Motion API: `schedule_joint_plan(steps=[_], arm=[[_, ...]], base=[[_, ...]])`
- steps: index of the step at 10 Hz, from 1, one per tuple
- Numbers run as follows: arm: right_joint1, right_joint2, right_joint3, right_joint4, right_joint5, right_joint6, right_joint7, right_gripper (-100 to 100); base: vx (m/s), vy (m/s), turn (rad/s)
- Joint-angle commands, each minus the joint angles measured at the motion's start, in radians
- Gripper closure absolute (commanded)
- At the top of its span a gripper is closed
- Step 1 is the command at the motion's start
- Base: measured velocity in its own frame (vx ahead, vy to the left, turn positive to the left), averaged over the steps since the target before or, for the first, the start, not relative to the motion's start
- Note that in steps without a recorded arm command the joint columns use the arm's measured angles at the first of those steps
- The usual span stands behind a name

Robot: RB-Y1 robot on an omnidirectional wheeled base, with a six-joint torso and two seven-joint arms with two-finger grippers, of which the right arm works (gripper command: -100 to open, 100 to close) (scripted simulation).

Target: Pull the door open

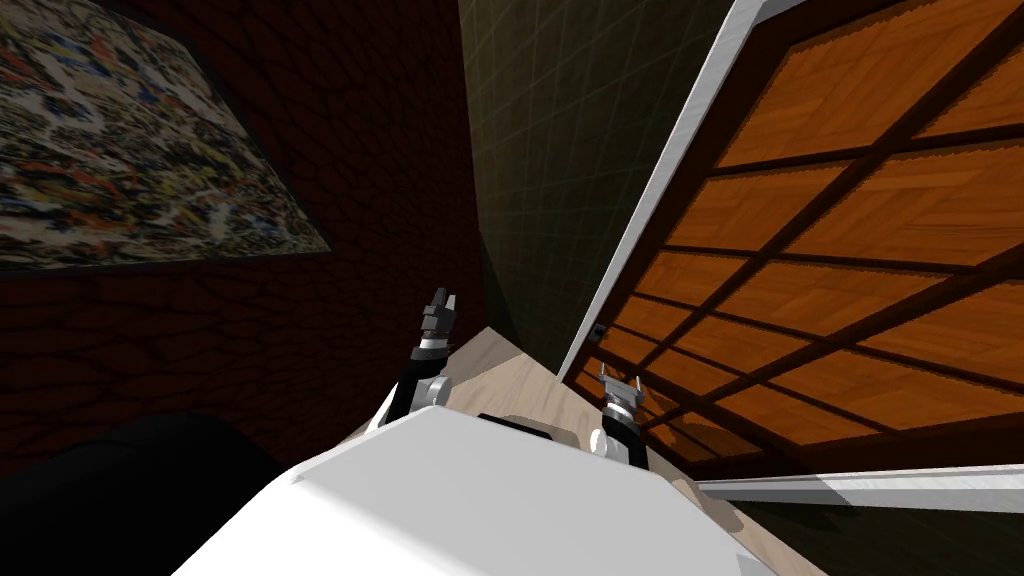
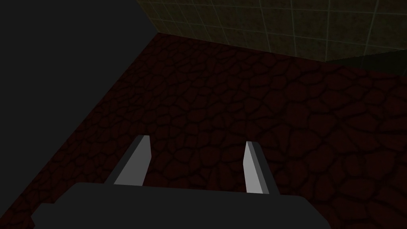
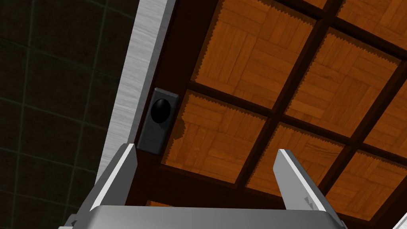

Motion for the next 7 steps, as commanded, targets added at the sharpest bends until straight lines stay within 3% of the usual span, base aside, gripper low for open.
schedule_joint_plan(steps=[1,7], arm=[[-0.01,0.0,-0.002,0.037,-0.012,-0.011,-0.031,-100],[-0.052,0.006,-0.011,0.169,-0.057,-0.044,-0.14,-100]], base=[[0.079,-0.034,0.074],[0.094,-0.037,0.071]])
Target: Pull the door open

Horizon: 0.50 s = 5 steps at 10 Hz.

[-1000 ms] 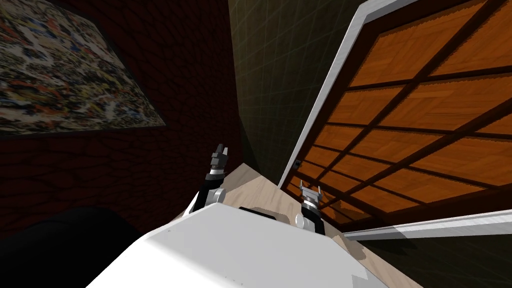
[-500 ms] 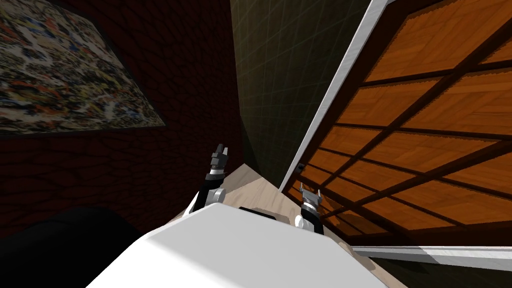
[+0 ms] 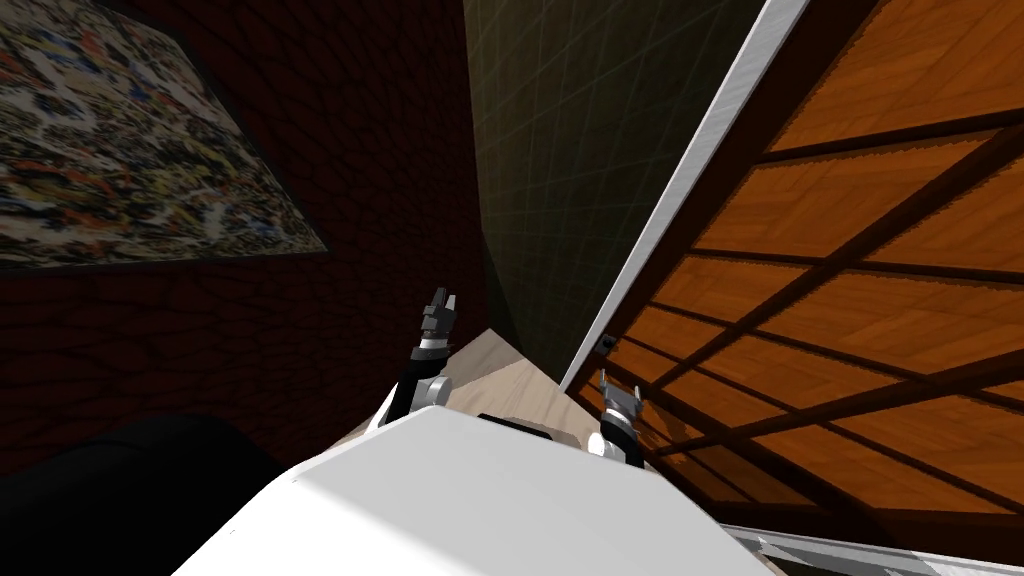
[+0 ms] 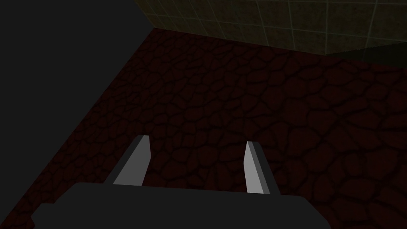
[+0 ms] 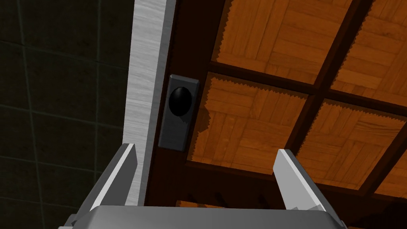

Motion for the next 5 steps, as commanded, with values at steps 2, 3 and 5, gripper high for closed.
schedule_joint_plan(steps=[2,3,5], arm=[[-0.019,0.005,-0.004,0.054,-0.018,-0.014,-0.044,-100],[-0.027,0.007,-0.005,0.083,-0.028,-0.021,-0.068,-100],[-0.04,0.01,-0.008,0.123,-0.041,-0.031,-0.101,-100]], base=[[0.095,-0.049,0.071],[0.101,-0.042,0.08],[0.104,-0.056,0.078]])
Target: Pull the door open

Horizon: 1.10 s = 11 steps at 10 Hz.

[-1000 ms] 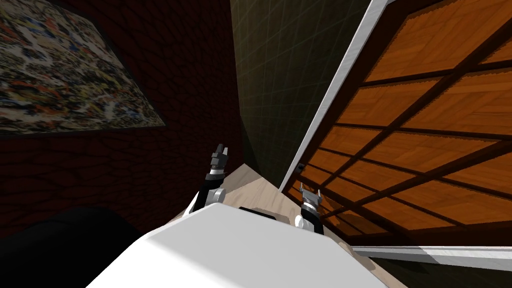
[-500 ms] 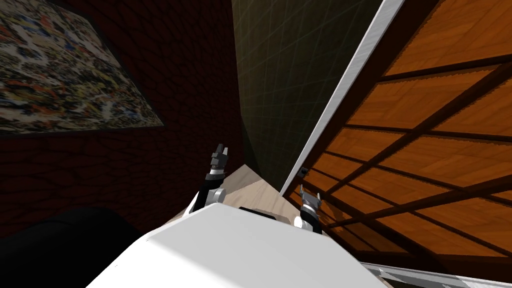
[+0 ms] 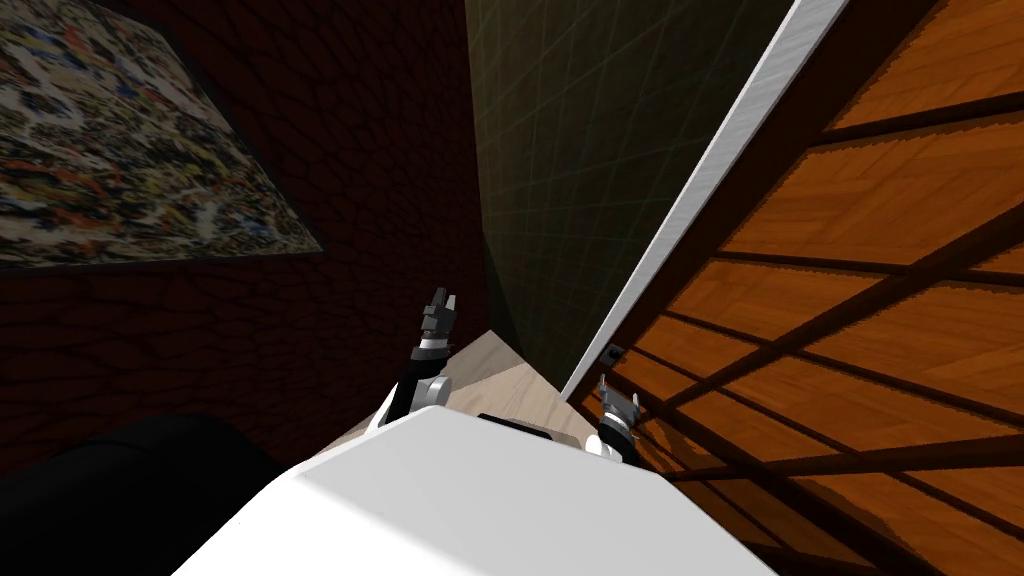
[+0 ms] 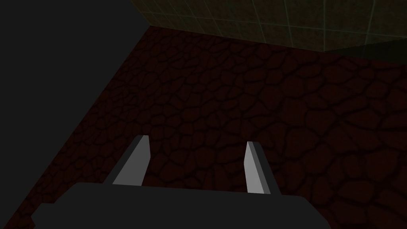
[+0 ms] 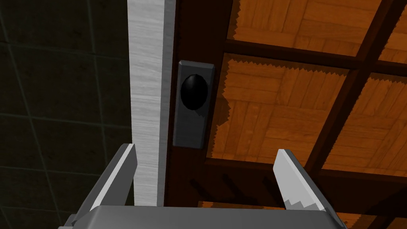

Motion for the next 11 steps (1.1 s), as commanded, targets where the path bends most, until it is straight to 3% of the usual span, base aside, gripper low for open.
schedule_joint_plan(steps=[1,4,5,6,9,10,11], arm=[[-0.009,0.005,-0.003,0.034,-0.014,-0.008,-0.032,-100],[-0.023,0.01,-0.006,0.077,-0.029,-0.018,-0.068,-100],[-0.016,0.012,-0.006,0.057,-0.026,-0.011,-0.053,-100],[-0.023,-0.022,-0.004,0.093,-0.031,-0.019,-0.093,-100],[-0.031,-0.062,-0.002,0.136,-0.037,-0.03,-0.137,-100],[-0.031,-0.062,-0.002,0.136,-0.037,-0.03,-0.137,-100],[-0.034,-0.077,-0.001,0.152,-0.039,-0.033,-0.154,-100]], base=[[0.097,-0.041,0.082],[0.076,-0.042,0.054],[0.035,-0.017,0.011],[0.123,0.009,0.04],[0.152,-0.002,0.03],[0.05,-0.001,0.006],[0.04,0.002,0.017]])
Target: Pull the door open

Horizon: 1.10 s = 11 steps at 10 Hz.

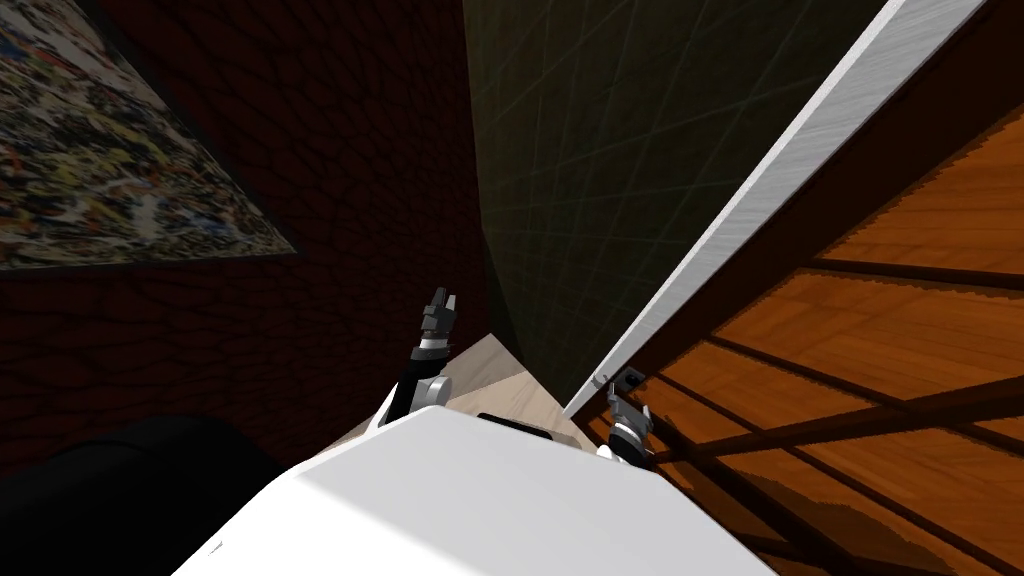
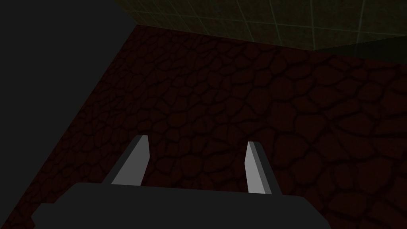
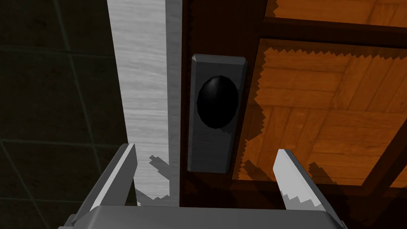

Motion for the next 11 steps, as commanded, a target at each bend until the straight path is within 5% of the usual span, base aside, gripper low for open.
schedule_joint_plan(steps=[1,7,9,10,11], arm=[[-0.008,-0.039,0.002,0.042,-0.006,-0.01,-0.045,-100],[-0.027,-0.134,0.007,0.142,-0.019,-0.034,-0.15,-100],[-0.01,-0.123,0.012,0.133,-0.017,-0.028,-0.145,-100],[-0.01,-0.123,0.012,0.133,-0.017,-0.028,-0.145,100],[-0.01,-0.123,0.012,0.133,-0.017,-0.028,-0.145,100]], base=[[0.098,-0.007,0.051],[0.12,-0.011,0.028],[0.048,0.012,-0.011],[-0.016,0.015,0.027],[-0.011,-0.009,-0.038]])
